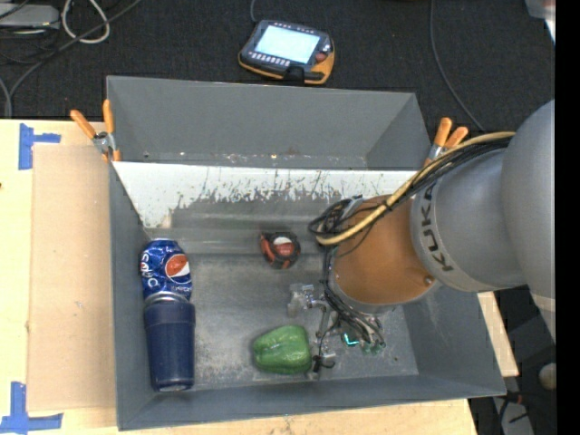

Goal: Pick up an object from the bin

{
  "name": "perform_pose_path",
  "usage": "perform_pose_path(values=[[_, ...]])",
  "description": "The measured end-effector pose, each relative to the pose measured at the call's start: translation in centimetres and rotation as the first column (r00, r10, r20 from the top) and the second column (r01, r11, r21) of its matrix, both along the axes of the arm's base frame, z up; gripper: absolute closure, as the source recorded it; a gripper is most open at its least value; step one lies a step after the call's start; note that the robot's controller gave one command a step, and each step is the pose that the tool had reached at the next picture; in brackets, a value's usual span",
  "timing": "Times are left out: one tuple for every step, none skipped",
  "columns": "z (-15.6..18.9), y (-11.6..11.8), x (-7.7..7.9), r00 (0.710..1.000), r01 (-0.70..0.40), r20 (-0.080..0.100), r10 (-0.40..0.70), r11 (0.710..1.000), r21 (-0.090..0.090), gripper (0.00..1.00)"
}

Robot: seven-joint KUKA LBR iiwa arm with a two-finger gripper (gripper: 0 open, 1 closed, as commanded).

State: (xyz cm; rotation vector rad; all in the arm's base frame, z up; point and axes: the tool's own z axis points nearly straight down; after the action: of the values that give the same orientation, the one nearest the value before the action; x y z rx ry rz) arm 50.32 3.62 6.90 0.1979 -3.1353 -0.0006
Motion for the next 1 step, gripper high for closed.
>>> perform_pose_path(values=[[0.0, 0.0, 0.0, 1.0, 0.0, 0.0, 0.0, 1.0, 0.0, 0.0]])
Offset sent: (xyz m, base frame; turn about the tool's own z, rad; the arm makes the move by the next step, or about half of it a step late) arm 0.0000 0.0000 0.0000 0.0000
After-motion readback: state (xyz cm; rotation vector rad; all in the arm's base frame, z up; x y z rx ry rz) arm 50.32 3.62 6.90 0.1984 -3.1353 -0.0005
